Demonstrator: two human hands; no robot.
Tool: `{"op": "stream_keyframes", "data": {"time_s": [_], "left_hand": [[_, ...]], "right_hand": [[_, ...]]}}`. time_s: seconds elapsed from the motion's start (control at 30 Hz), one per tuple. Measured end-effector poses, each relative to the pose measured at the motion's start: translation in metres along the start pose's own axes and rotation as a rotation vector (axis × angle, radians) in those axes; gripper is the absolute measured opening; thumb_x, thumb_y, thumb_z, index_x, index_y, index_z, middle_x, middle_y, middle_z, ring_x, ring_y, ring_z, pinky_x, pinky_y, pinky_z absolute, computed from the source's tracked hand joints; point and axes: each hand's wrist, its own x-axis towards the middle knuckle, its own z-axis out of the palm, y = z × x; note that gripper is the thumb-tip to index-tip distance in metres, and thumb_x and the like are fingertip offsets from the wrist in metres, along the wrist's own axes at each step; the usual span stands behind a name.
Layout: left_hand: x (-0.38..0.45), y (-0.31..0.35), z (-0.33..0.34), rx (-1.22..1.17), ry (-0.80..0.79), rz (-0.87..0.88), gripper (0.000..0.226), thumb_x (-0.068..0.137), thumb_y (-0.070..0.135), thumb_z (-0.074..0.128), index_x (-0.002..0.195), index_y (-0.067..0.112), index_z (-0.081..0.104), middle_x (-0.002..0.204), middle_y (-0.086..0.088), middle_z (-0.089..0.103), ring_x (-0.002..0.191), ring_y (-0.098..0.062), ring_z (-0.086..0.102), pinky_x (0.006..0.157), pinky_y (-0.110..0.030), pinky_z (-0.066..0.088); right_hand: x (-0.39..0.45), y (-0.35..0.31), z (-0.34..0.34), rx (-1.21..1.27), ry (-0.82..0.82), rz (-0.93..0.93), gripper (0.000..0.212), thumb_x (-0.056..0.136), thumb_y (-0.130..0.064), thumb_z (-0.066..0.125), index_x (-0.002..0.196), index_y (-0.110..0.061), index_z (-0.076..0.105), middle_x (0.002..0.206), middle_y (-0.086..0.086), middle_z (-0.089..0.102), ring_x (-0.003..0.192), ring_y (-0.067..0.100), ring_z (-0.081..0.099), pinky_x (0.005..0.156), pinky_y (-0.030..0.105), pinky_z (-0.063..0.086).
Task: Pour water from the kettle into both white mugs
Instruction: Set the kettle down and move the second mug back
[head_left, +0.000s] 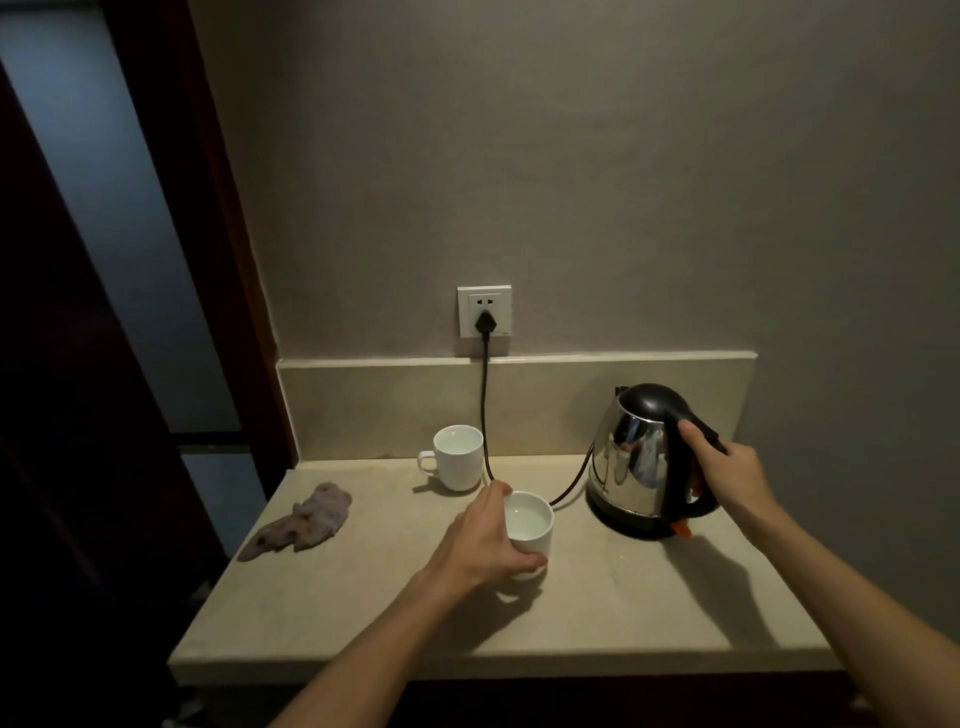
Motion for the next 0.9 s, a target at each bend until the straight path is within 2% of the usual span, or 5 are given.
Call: {"op": "stream_keyframes", "data": {"time_s": [0.2,0.33,0.5,0.7,0.9], "left_hand": [[0.006,-0.010,-0.003,-0.024,0.009,-0.014,0.075,0.058,0.063,0.083,0.113,0.031,0.044,0.111,0.008,0.058,0.100,-0.016,0.060,0.086,-0.042,0.057],[0.012,-0.019,-0.016,0.006,0.051,-0.034,0.073,0.057,0.063,0.082,0.111,0.032,0.044,0.108,0.008,0.060,0.095,-0.018,0.061,0.083,-0.039,0.056],[0.023,-0.033,-0.043,0.038,0.069,-0.077,0.083,0.058,0.060,0.084,0.122,0.027,0.043,0.116,0.004,0.058,0.101,-0.021,0.060,0.084,-0.033,0.051],[0.032,-0.061,-0.068,0.086,0.124,-0.168,0.089,0.061,0.052,0.092,0.131,0.020,0.046,0.120,0.003,0.055,0.102,-0.017,0.054,0.084,-0.029,0.045],[0.034,-0.092,-0.085,0.138,0.133,-0.277,0.089,0.058,0.053,0.093,0.127,0.021,0.046,0.123,-0.001,0.060,0.104,-0.021,0.058,0.089,-0.038,0.055]], "right_hand": [[0.001,0.000,-0.002,-0.040,-0.008,-0.012,0.054,0.091,-0.058,0.060,0.089,-0.006,0.073,0.088,0.017,0.074,0.087,0.034,0.069,0.085,0.049,0.055],[0.000,-0.001,0.002,-0.173,0.082,-0.094,0.046,0.093,-0.055,0.060,0.100,-0.010,0.061,0.095,0.010,0.068,0.091,0.029,0.066,0.070,0.039,0.053],[0.001,-0.018,0.010,-0.447,0.225,-0.401,0.042,0.093,-0.037,0.066,0.121,-0.008,0.052,0.116,0.007,0.051,0.103,0.024,0.056,0.086,0.043,0.054],[-0.015,-0.042,0.047,-0.601,0.002,-0.673,0.030,0.093,-0.030,0.064,0.118,-0.015,0.062,0.113,0.002,0.063,0.090,0.014,0.063,0.079,0.038,0.060],[-0.034,-0.041,0.093,-0.739,-0.237,-0.678,0.041,0.095,-0.046,0.052,0.127,-0.021,0.060,0.128,-0.004,0.061,0.114,0.013,0.057,0.095,0.033,0.049]]}}
